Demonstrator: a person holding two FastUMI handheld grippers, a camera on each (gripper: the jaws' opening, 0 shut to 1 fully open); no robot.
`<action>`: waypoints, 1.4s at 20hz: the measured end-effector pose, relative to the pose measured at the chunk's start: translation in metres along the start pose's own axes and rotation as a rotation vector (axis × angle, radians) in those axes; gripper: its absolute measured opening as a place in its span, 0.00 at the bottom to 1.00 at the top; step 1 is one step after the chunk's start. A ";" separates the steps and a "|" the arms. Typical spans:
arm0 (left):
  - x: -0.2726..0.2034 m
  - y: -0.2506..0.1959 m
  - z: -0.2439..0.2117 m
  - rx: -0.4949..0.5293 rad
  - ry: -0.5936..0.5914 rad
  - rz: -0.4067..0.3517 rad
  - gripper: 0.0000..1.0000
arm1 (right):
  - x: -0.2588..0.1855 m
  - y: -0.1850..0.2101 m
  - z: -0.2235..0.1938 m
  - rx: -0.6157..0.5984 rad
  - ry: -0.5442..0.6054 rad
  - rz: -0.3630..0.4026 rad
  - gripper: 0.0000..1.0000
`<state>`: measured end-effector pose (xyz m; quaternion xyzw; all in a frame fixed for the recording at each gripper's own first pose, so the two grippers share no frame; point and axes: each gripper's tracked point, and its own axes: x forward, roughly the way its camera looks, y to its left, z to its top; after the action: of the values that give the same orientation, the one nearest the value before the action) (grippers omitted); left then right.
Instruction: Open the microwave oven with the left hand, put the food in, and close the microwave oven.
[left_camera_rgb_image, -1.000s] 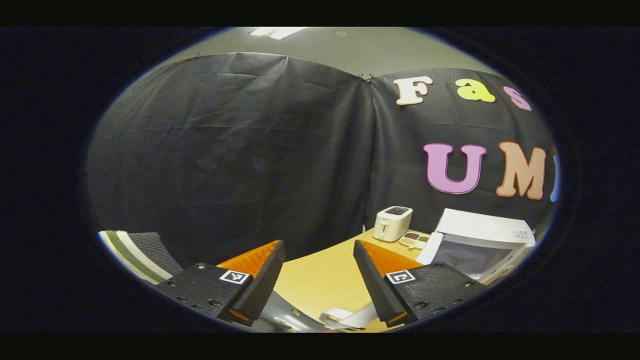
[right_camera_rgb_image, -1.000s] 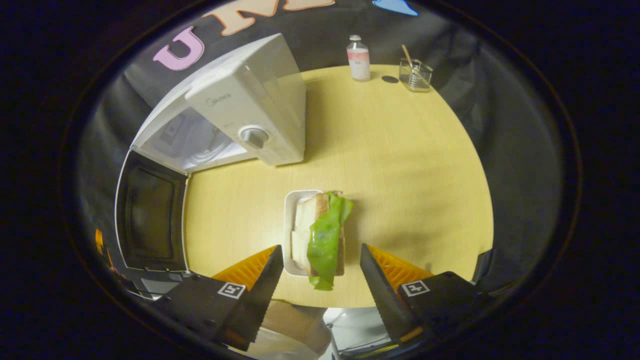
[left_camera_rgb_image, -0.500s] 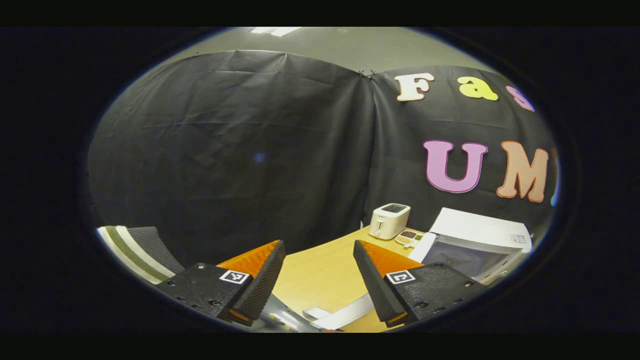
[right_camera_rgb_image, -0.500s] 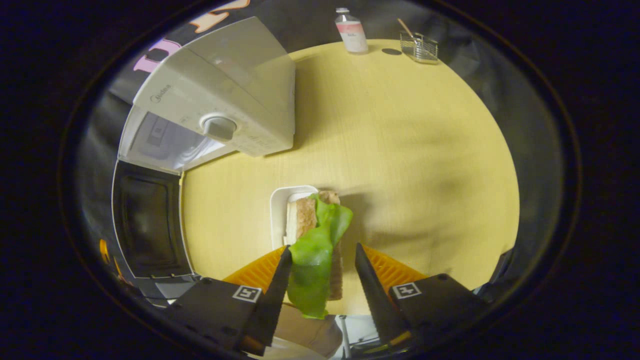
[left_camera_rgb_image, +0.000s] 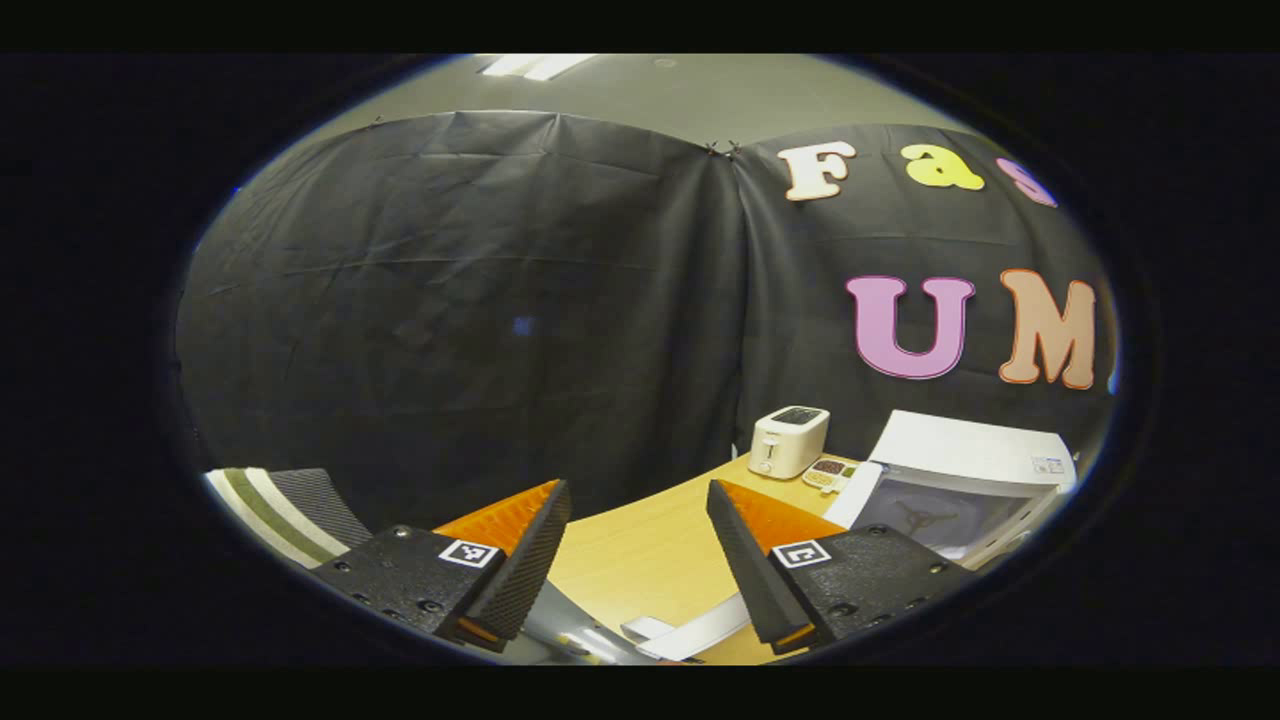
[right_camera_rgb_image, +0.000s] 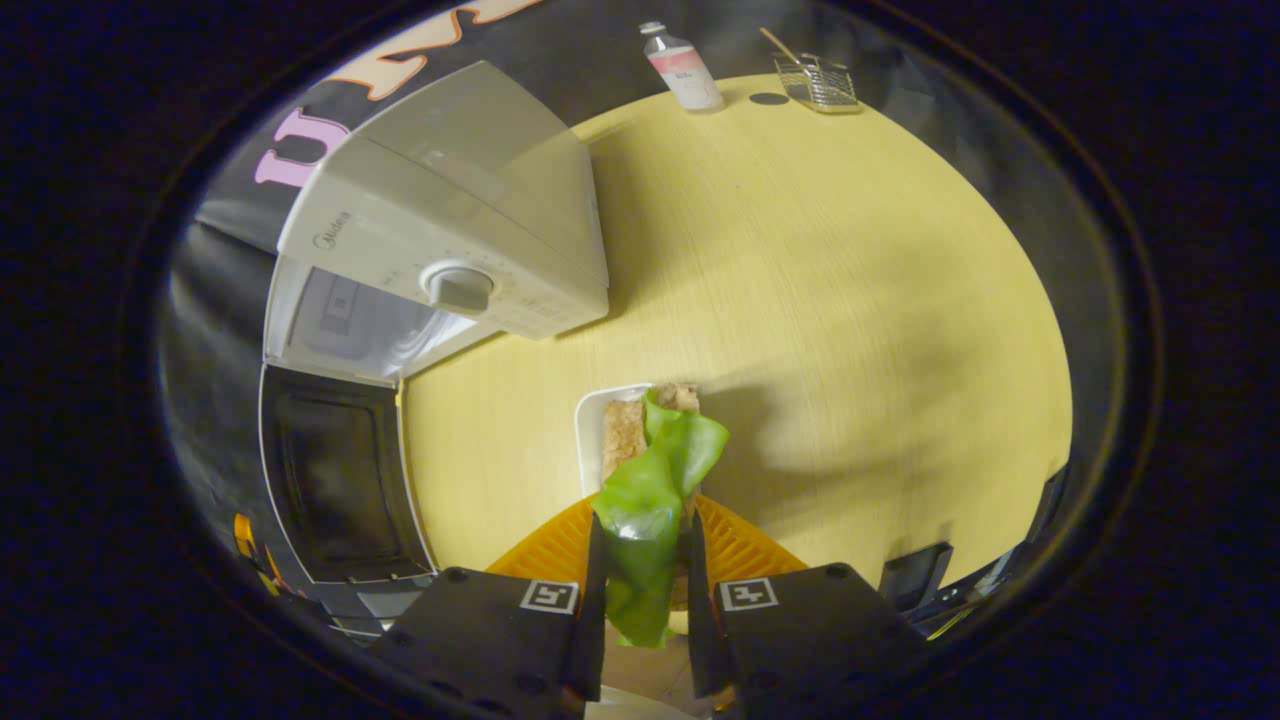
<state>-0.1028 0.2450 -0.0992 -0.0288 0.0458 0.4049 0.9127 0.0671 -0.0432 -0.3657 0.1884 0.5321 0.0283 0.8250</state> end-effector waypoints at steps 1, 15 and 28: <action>0.001 -0.001 -0.001 -0.005 0.005 -0.006 0.80 | -0.005 0.004 0.000 0.009 -0.009 0.016 0.37; 0.014 0.000 -0.005 0.024 0.023 -0.073 0.84 | -0.067 0.106 -0.016 0.037 -0.134 0.195 0.30; 0.049 0.016 -0.015 0.061 0.071 -0.152 0.84 | -0.014 0.254 -0.016 0.182 -0.305 0.433 0.36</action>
<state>-0.0829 0.2904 -0.1199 -0.0185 0.0882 0.3316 0.9391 0.0859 0.1937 -0.2724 0.3731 0.3494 0.1273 0.8500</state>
